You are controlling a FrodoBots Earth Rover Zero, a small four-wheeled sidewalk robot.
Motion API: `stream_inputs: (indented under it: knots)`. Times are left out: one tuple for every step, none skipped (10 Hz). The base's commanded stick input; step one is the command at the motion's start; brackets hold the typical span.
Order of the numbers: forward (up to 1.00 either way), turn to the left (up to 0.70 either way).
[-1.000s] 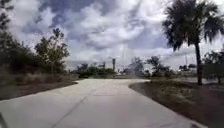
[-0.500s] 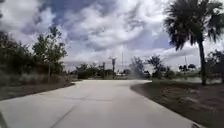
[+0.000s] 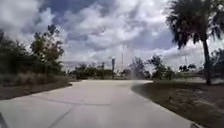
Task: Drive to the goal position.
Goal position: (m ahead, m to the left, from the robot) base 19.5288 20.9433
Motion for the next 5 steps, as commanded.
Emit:
stream_inputs:
  knots:
    - [0.69,0.01]
    - [0.69,0.01]
    - [0.69,0.01]
    - [0.69,0.01]
    - [0.69,0.01]
